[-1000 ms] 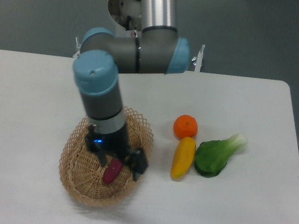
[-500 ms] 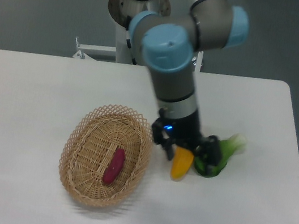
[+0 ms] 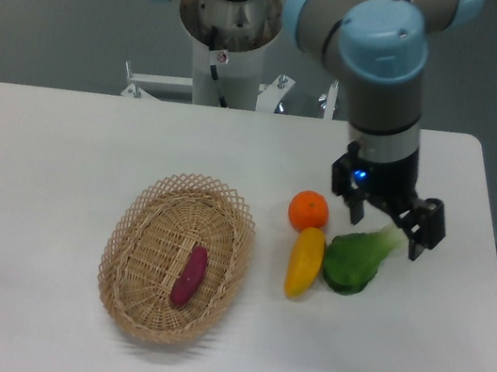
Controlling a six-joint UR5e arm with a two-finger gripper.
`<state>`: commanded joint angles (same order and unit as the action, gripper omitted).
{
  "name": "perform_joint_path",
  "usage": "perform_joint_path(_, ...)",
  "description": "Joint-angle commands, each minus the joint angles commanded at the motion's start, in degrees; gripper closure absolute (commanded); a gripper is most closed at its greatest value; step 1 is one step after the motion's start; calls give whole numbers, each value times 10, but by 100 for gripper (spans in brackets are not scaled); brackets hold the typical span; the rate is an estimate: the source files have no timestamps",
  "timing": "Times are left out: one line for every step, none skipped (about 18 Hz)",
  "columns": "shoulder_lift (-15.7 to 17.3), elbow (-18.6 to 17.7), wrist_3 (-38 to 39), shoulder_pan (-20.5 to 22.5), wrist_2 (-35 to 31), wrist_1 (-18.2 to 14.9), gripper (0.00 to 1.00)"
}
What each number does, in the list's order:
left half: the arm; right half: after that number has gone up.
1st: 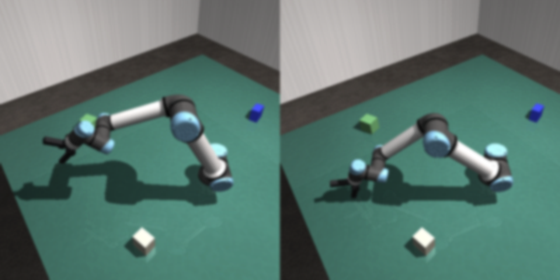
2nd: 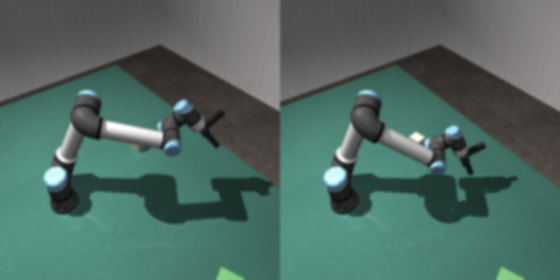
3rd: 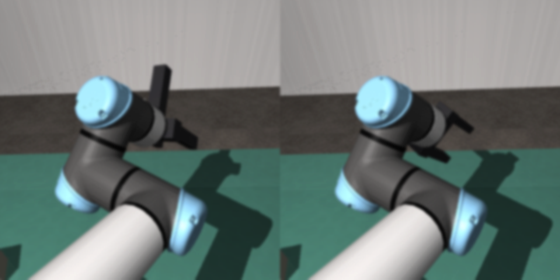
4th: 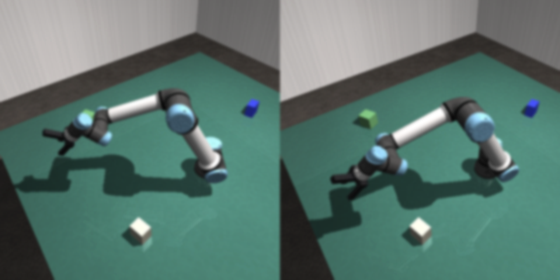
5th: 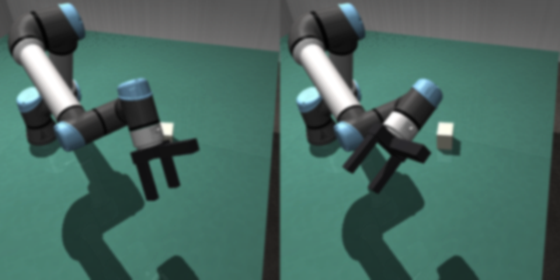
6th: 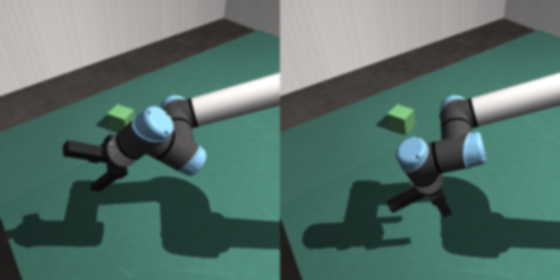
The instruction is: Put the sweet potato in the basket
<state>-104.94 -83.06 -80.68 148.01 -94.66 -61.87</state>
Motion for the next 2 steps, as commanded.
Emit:
perform_joint_path(0, 0, 1, 0, 0, 1, 0)
perform_joint_path(0, 1, 1, 1, 2, 2, 0)
